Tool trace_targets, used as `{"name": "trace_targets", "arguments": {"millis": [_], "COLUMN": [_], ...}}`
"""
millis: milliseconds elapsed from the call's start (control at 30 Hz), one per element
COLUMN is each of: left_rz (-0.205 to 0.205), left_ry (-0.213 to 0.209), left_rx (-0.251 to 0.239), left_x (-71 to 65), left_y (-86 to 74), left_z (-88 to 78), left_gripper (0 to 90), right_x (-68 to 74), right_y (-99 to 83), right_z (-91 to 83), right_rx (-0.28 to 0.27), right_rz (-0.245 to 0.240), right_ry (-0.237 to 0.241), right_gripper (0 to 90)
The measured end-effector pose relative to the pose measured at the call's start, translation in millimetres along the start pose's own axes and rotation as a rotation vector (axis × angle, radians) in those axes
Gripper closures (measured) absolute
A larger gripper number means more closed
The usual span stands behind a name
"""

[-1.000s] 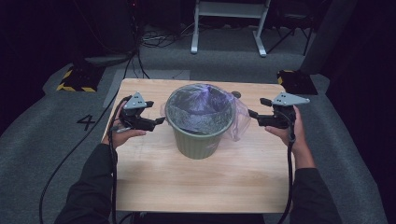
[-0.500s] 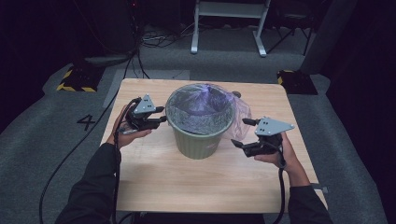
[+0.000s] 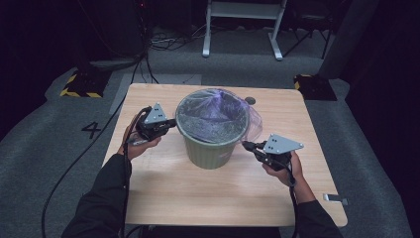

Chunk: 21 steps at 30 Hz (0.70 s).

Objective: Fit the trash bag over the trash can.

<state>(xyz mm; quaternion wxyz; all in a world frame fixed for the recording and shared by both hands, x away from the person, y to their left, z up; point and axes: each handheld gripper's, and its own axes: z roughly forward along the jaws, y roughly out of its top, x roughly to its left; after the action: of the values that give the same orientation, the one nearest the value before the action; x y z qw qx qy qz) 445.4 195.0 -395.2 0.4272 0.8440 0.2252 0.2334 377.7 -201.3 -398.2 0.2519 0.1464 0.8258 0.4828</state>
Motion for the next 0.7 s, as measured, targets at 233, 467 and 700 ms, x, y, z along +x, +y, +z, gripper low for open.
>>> {"name": "trace_targets", "arguments": {"millis": [233, 467, 700], "left_rz": [0.008, -0.003, -0.065], "left_ry": [-0.019, -0.047, 0.012], "left_rx": [0.01, 0.038, -0.023], "left_x": [-10.4, -20.1, -16.8], "left_y": [-13.9, -34.6, -35.6], "left_z": [-1.6, 4.2, -3.9], "left_gripper": [90.0, 90.0, 51.6], "right_x": [7.3, 11.5, 13.8], "right_y": [-10.6, -29.4, -31.3], "right_z": [-3.9, 4.0, 3.4], "right_rx": [0.012, 0.047, 0.036], "right_rz": [0.017, 0.055, 0.064], "right_ry": [0.03, 0.069, 0.085], "right_gripper": [90.0, 90.0, 90.0]}}
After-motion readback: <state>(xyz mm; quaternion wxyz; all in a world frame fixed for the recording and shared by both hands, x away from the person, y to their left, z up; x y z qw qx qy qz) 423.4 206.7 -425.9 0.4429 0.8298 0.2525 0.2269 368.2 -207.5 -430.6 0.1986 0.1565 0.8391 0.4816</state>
